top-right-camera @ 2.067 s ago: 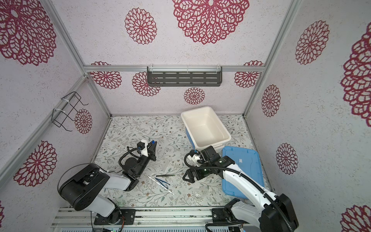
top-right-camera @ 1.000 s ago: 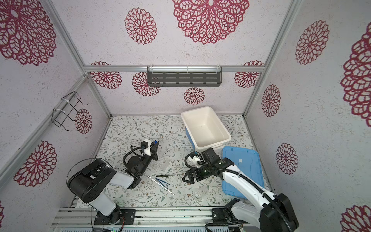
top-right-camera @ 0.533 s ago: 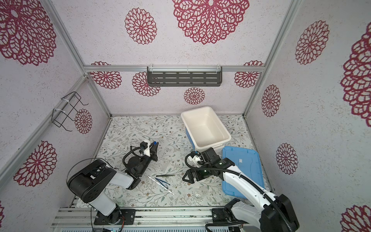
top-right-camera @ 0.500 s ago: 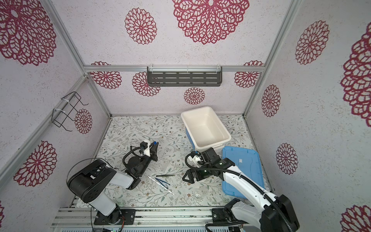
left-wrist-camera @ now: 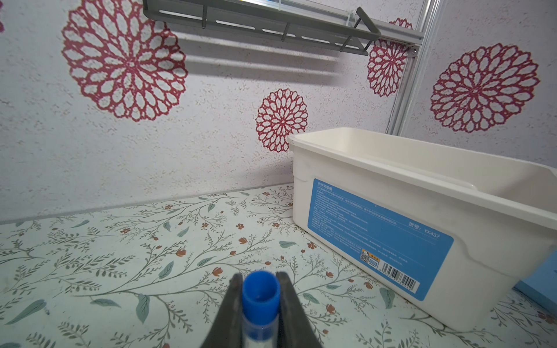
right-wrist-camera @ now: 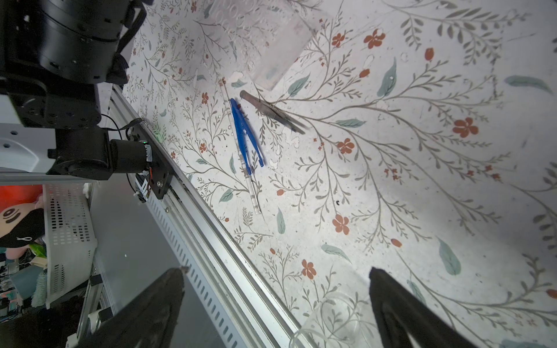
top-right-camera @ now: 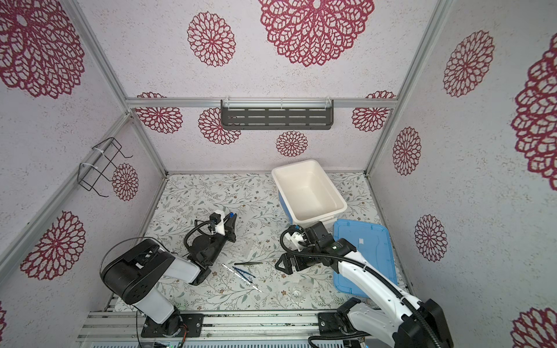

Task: Organize the chemistry lab equipment

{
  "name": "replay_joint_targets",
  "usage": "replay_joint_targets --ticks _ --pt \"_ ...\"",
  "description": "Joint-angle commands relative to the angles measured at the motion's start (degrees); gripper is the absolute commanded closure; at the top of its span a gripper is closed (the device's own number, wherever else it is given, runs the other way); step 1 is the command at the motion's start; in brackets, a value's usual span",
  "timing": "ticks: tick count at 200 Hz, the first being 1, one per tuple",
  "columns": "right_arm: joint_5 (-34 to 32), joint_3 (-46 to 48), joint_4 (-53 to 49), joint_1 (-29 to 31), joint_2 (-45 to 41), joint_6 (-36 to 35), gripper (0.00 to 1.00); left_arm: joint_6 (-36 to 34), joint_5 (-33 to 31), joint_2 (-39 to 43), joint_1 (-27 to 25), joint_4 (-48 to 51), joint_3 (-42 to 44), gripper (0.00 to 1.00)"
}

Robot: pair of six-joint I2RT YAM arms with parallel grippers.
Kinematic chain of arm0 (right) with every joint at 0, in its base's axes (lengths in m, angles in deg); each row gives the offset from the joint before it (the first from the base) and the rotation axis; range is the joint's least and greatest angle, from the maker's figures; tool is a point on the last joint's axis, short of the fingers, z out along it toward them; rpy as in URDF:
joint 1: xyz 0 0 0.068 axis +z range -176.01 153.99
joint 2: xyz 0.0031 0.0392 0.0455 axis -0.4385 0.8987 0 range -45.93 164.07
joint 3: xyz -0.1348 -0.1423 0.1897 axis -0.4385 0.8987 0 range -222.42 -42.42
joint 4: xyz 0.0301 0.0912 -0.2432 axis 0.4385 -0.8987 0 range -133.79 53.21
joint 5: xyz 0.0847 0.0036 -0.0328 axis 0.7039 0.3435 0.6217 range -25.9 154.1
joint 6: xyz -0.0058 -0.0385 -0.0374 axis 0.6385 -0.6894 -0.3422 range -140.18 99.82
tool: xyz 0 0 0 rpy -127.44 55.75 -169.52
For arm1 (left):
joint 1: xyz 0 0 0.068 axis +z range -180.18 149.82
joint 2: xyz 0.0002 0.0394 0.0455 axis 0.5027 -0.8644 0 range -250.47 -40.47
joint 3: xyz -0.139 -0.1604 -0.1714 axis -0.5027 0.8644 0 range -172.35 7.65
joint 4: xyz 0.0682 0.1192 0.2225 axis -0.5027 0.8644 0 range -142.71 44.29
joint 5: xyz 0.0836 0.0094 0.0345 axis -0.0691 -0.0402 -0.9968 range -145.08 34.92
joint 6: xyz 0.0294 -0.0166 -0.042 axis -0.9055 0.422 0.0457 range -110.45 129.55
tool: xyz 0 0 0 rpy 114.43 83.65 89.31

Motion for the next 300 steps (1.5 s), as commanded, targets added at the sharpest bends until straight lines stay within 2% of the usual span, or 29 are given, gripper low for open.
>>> replay_joint_targets --ticks 1,45,53,68,83,103,123,141,207,237,249,259,273,300 --pt "-0.46 -0.84 0.76 0.1 -1.34 0.46 0.01 0.56 -0.15 0.17 0.49 -0.51 0.31 0.89" --pt "-1.56 -1.51 0.84 0.1 -0.38 1.0 0.01 0.75 0.75 0.88 0.41 -0.46 0.76 0.83" --pt "-5.08 -1.85 -0.27 0.1 -0.14 1.55 0.01 1.01 0.67 1.13 0.49 -0.47 0.96 0.82" --pt "-15.93 -2.94 -3.63 -0.11 -0.31 3.08 0.01 1.38 1.09 1.96 0.45 -0.46 1.29 0.81" --pt "-21.48 -4.18 -5.37 -0.38 -0.68 3.67 0.01 1.52 1.52 2.42 0.49 -0.46 1.55 0.79" --pt "-32.13 -7.4 -10.99 -1.41 -1.27 12.86 0.01 1.76 1.97 2.38 0.49 -0.46 1.51 0.77" --pt "-32.72 -8.77 -10.25 -3.04 -3.72 19.39 0.01 1.87 2.67 2.62 0.43 -0.46 1.4 0.72" --pt "-31.68 -9.83 -8.56 -3.06 -4.76 22.5 0.01 2.05 3.47 2.91 0.41 -0.46 1.33 0.72" --pt "-31.25 -13.99 -9.76 -3.05 -2.3 21.18 0.09 2.05 4.07 4.78 0.41 -0.46 2.06 0.71" --pt "-36.37 -14.18 -9.91 -2.96 -5.05 23.18 0.11 0.19 8.55 8.29 -0.52 -0.39 1.73 0.58" --pt "-37.33 -14.36 -9.64 -2.95 -5.83 22.39 0.11 0.13 8.74 10.9 -1.46 -0.02 1.56 0.47" --pt "-37.39 -14.53 -9.37 -2.93 -5.91 21.32 0.12 2.2 8.65 13.93 -1.53 2.51 0.96 0.39" --pt "-36.65 -14.32 -7.96 -2.83 -5.73 20.54 0.15 3.19 9.01 19.9 -1.6 10.96 -0.75 0.37" --pt "-38.25 -13.11 -2.75 0.87 -5.93 18.73 0.19 0.87 11.27 33.08 -1.7 42.87 -9.95 0.36"
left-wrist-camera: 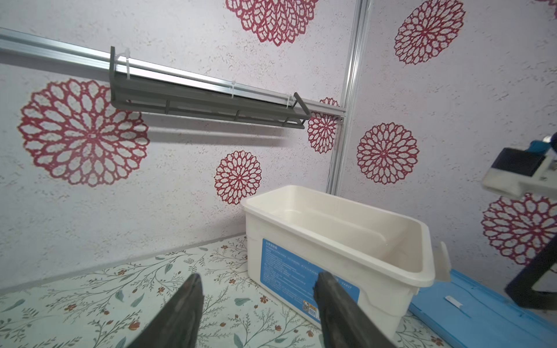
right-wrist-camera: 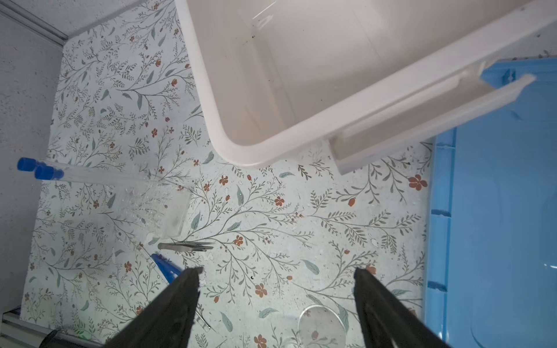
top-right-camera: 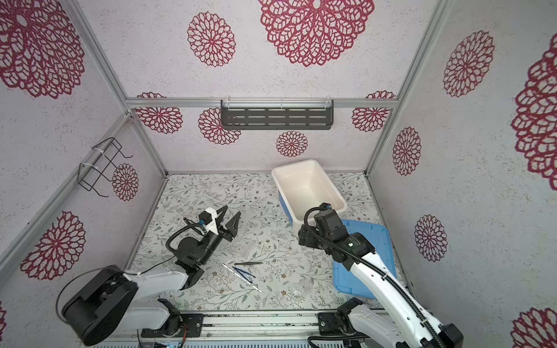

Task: Organize the chemistry lab equipment

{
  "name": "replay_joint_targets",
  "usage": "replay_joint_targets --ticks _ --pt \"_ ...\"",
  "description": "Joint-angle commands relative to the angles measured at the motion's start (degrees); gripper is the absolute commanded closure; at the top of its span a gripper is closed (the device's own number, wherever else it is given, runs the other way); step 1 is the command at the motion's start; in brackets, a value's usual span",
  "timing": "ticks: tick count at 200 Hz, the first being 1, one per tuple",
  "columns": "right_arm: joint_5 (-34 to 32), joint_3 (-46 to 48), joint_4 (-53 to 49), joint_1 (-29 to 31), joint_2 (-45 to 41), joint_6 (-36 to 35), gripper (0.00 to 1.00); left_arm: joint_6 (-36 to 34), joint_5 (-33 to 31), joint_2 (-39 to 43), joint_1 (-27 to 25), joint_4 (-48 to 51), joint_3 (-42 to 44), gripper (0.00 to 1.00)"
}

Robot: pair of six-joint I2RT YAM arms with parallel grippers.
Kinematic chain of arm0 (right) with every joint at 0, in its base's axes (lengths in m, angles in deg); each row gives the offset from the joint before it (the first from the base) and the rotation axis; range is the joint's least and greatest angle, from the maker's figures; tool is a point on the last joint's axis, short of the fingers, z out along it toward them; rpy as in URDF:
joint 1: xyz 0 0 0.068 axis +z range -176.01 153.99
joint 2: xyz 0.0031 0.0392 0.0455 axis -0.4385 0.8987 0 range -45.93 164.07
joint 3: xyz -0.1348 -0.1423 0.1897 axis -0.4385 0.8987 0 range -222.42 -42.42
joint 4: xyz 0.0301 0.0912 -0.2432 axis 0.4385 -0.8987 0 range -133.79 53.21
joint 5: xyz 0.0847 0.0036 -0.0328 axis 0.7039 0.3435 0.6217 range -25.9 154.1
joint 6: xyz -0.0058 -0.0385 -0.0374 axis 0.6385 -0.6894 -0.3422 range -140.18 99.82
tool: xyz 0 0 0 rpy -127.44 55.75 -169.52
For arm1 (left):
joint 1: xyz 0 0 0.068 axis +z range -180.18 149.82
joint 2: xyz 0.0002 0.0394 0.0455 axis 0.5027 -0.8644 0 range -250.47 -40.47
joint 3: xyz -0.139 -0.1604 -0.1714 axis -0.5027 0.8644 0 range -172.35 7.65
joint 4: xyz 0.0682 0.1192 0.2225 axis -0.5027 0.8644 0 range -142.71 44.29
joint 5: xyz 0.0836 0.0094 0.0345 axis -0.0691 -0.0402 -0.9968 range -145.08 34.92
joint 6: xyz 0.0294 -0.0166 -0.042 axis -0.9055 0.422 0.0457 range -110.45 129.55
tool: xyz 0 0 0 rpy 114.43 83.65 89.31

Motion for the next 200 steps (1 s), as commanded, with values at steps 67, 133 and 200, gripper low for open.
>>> replay_joint_targets --ticks 67,133,200 --pt "-17.21 -2.75 12.03 29.03 4.16 -21.45 0.12 5.73 -9.4 23.68 4.38 81.24 -27.77 0.09" --pt "13.48 9.31 40.66 28.4 11.71 -38.11 0.01 19.45 6.44 18.51 22.02 108.37 -38.79 0.02" --pt "21.28 4.95 51.34 21.21 29.04 -43.11 0.01 26.08 11.67 14.63 35.73 114.13 -37.17 0.03"
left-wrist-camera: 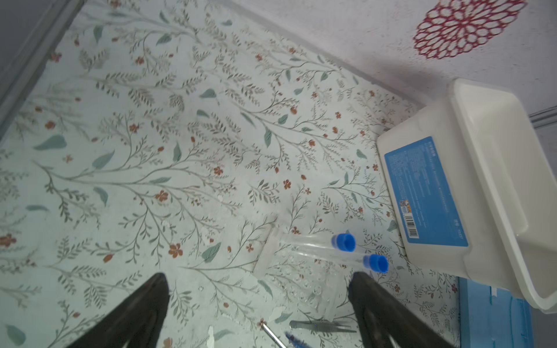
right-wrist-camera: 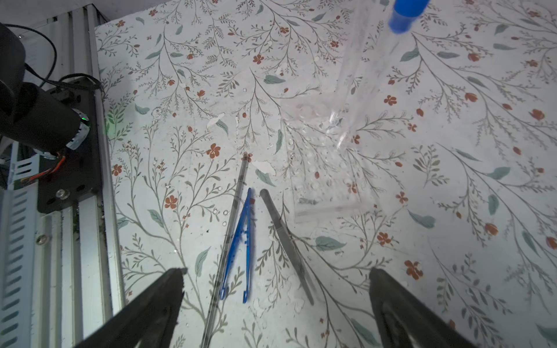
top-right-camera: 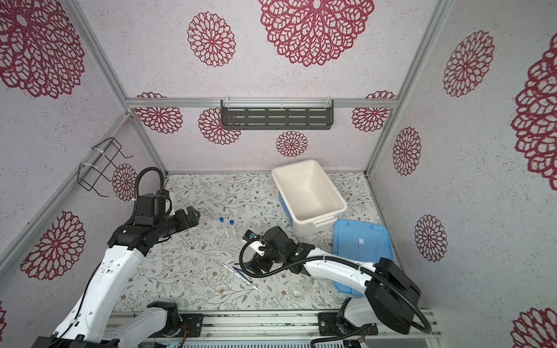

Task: Organize the chemistry lab equipment

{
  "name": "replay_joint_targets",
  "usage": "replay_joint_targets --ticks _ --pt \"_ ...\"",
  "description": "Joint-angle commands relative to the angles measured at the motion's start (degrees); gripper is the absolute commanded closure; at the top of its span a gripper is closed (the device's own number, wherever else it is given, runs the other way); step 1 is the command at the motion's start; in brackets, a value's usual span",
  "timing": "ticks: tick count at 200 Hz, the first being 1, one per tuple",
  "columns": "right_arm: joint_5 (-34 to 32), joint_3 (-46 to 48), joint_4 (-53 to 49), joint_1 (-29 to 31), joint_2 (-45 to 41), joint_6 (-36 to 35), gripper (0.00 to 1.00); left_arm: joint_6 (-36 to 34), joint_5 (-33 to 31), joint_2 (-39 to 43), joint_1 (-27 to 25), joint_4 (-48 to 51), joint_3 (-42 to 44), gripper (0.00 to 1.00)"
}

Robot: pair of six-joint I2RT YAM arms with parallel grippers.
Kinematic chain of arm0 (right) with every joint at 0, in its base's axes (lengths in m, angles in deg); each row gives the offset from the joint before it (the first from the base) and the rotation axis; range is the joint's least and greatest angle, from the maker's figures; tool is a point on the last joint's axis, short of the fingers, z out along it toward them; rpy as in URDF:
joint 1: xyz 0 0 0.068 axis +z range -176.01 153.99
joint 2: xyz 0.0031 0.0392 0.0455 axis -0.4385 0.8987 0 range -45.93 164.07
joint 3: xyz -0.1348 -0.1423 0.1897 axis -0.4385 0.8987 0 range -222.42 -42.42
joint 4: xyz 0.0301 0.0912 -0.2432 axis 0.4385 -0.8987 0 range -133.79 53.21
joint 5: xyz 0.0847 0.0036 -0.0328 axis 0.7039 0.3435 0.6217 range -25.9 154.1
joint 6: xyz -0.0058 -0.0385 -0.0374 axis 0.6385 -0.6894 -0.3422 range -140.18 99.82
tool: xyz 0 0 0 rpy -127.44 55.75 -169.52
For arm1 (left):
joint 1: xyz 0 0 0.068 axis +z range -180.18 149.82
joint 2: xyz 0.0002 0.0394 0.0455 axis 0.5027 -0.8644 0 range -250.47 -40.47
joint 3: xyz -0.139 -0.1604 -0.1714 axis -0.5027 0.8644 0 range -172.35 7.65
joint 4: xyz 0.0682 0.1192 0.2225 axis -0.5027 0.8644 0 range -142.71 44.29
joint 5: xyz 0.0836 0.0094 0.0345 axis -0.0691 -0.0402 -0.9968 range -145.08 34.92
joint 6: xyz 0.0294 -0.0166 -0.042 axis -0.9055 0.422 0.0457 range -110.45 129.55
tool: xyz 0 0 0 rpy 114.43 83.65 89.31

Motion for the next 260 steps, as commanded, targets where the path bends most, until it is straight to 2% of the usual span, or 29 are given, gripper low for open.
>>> replay_joint_targets --ticks 1,19,41,72,103,144,195,235,260 --pt "5.1 -2.82 8.51 -2.48 3.14 -2.77 0.01 4.3 3.49 3.11 4.32 2.52 0.94 0.03" --pt "7.63 -4.63 7.64 -4.64 7.11 -4.74 0.01 4.2 4.31 5.25 7.05 2.47 1.86 0.02" --pt "8.75 -6.98 5.31 -5.36 12.23 -8.97 0.01 5.9 3.88 7.09 8.05 0.82 4.25 0.02" --pt "6.15 -8.12 6.12 -5.59 17.16 -11.01 0.01 8.17 4.79 9.37 8.17 -2.76 9.09 0.03" --pt "4.14 -9.61 2.9 -6.44 19.72 -14.27 0.01 7.05 5.7 10.07 8.21 -4.1 10.57 0.02" --pt "4.41 -10.06 3.07 -7.8 21.33 -14.66 0.01 6.53 6.82 8.49 8.26 -3.39 9.94 0.02" --pt "6.23 -11.16 5.47 -7.8 24.54 -14.73 0.01 6.93 5.0 9.64 8.32 -1.96 7.89 0.02" --pt "7.32 -12.5 7.74 -7.8 26.34 -15.22 0.09 6.86 4.92 10.33 8.42 -0.06 4.53 0.02" --pt "8.85 -13.54 8.84 -7.72 27.43 -15.11 0.09 6.4 4.32 10.33 8.59 0.85 2.66 0.02"
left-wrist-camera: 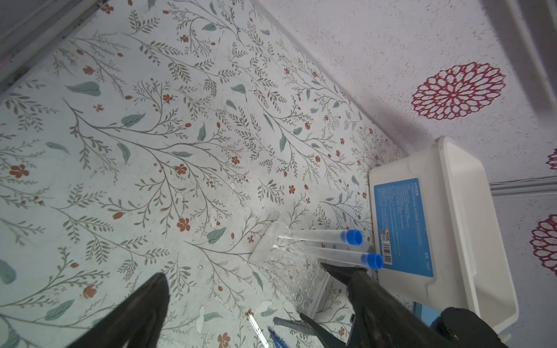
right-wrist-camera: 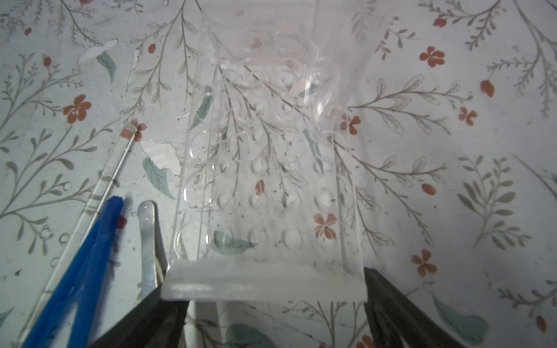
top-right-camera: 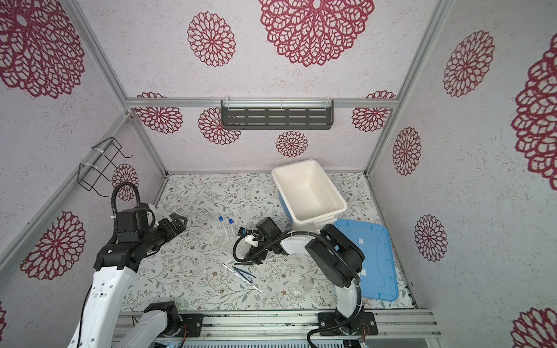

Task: Organize the chemistry lab equipment

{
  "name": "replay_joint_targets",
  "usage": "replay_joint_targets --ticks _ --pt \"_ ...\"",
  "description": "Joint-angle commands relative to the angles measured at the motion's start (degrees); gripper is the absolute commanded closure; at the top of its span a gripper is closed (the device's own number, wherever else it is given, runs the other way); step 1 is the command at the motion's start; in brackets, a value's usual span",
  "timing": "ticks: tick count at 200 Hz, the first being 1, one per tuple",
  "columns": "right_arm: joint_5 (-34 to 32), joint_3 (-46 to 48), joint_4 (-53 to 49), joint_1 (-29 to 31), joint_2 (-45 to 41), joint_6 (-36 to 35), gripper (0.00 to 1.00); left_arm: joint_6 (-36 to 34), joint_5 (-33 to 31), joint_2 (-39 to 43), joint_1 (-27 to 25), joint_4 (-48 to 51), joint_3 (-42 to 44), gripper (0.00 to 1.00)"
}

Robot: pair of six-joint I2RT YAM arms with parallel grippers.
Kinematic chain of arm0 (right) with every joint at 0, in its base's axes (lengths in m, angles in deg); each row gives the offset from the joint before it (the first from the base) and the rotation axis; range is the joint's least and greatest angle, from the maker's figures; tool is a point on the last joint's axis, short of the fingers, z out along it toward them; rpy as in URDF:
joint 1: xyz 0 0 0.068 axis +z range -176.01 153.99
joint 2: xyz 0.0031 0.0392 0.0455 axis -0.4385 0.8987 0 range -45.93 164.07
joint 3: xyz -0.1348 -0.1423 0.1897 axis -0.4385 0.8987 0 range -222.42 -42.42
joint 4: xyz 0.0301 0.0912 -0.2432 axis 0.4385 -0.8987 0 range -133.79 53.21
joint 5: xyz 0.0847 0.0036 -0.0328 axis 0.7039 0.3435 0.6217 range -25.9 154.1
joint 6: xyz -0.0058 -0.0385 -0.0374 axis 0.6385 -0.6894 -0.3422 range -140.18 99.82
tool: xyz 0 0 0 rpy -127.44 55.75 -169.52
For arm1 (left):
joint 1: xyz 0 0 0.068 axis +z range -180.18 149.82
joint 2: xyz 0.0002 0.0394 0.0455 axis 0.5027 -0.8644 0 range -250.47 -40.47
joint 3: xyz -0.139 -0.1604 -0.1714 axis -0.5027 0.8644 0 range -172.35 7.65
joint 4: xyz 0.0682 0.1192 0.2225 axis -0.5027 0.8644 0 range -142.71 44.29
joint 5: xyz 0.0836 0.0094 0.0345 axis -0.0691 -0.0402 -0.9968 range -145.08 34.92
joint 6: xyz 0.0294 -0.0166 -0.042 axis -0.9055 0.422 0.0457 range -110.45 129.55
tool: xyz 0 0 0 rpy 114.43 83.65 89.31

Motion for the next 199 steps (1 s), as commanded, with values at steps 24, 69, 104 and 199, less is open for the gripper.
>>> replay_joint_targets --ticks 24,69,104,199 --pt "3.7 -3.46 3.59 -0.15 1.76 -0.36 0.12 -0.12 -1.51 0.84 0.63 1.48 -2.32 0.02" --pt "3.42 -2.07 4.6 -0.15 2.18 -1.05 0.19 -0.83 -1.39 1.13 0.67 1.29 -1.74 0.03" --pt "4.03 -2.48 4.31 -0.15 2.67 -0.82 0.22 -1.03 -1.12 1.85 0.67 -0.03 -1.44 0.03" --pt "0.34 -14.3 6.02 0.02 10.92 5.96 0.3 -1.4 -1.28 3.41 0.76 0.61 -1.22 0.03"
